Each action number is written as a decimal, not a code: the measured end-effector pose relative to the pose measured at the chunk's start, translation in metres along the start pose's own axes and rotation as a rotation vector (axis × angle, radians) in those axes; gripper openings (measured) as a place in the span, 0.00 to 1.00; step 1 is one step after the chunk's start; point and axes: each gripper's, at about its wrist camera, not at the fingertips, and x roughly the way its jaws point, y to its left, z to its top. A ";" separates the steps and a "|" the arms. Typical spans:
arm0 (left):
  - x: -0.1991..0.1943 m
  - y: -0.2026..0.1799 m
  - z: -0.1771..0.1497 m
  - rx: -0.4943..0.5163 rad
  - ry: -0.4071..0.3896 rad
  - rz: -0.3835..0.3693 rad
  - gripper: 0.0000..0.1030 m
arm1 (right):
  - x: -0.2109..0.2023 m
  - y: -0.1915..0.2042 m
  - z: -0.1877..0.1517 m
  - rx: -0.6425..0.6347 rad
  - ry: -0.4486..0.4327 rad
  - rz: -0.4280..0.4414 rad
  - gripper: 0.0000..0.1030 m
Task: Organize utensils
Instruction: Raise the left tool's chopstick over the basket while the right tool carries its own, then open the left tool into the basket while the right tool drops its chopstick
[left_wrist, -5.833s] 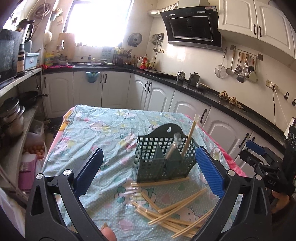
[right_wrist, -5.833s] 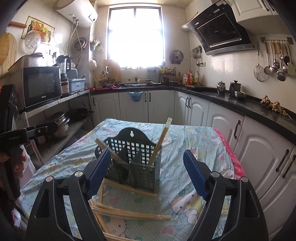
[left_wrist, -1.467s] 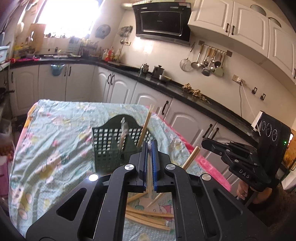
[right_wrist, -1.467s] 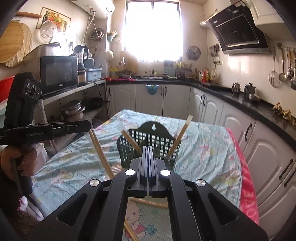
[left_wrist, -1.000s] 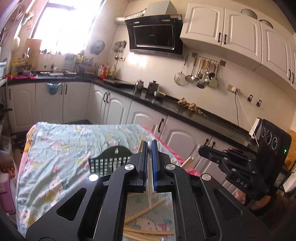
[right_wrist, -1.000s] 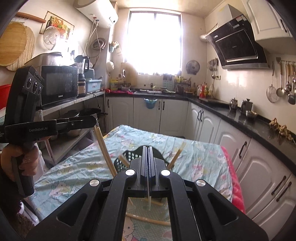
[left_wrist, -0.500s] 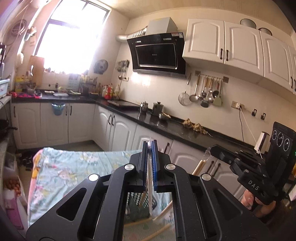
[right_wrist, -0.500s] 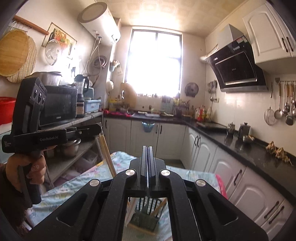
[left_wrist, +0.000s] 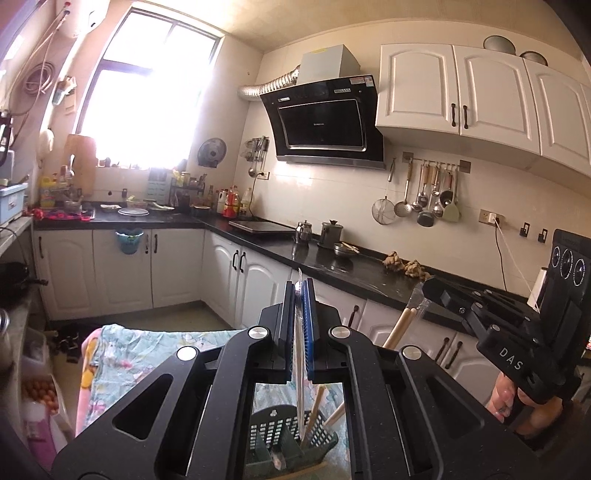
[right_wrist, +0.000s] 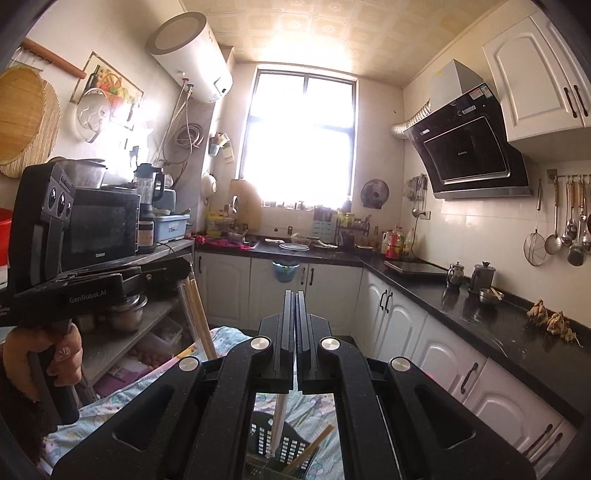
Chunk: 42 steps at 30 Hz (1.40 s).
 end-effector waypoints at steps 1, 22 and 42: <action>0.001 0.000 -0.001 0.002 0.000 0.003 0.02 | 0.003 -0.001 0.001 0.004 0.000 0.000 0.01; 0.061 0.007 -0.048 0.038 0.102 0.034 0.02 | 0.051 -0.010 -0.046 0.019 0.102 -0.004 0.01; 0.098 0.013 -0.104 0.031 0.226 0.038 0.02 | 0.087 -0.007 -0.104 0.064 0.239 -0.013 0.01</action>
